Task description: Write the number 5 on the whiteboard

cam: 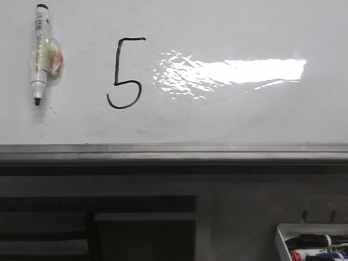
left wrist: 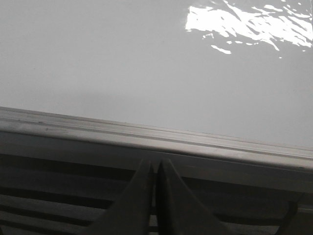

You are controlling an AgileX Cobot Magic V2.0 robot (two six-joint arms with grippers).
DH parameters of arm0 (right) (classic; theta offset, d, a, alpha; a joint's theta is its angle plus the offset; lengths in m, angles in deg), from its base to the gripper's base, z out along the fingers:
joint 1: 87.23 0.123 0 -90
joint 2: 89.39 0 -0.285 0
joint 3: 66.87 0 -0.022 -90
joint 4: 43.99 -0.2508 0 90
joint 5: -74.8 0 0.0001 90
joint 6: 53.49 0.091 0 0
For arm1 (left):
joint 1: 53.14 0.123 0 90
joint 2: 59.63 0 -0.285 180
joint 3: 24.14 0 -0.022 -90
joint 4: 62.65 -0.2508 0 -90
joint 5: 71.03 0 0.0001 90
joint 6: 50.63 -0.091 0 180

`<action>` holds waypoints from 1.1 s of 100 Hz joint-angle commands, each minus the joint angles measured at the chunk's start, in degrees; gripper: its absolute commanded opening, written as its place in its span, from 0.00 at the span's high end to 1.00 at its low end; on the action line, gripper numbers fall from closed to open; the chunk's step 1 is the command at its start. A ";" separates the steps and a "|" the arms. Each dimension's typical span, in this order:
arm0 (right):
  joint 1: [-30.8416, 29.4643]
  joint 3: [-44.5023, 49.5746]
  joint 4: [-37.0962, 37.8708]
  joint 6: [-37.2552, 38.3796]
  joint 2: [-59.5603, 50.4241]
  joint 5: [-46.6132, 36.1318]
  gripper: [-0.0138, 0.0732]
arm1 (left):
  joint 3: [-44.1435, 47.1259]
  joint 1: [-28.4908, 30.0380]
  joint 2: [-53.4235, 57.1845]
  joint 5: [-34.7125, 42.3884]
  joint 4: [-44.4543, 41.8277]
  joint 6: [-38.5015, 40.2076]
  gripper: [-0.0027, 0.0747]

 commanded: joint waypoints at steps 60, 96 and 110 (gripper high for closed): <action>-28.30 -0.92 18.17 17.98 -0.15 -4.99 0.91 | 1.01 0.16 1.58 3.08 -0.15 0.40 0.99; -40.29 11.88 18.17 17.98 -16.63 -2.39 0.91 | 1.01 0.16 1.58 3.08 -0.15 0.40 0.99; -41.14 13.74 17.96 17.98 -16.35 2.51 0.91 | 1.01 0.16 1.58 3.08 -0.15 0.40 0.99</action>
